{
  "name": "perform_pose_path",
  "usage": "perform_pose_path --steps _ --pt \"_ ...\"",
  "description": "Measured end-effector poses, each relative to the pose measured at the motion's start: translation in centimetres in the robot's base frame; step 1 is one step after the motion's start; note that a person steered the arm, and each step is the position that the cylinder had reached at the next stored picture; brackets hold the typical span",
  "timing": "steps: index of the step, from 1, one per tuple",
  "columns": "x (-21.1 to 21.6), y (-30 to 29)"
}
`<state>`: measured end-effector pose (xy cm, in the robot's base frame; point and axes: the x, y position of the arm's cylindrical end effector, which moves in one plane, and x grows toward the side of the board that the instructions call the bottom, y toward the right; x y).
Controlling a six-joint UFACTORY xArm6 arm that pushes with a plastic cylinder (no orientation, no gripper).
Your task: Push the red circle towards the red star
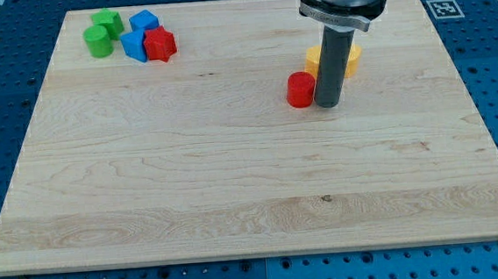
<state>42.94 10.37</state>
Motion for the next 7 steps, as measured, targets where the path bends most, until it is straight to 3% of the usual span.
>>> perform_pose_path --steps 2,5,7 --pt "0.2 2.3" --pt "-2.8 -8.0" --pt "-4.6 -9.2"
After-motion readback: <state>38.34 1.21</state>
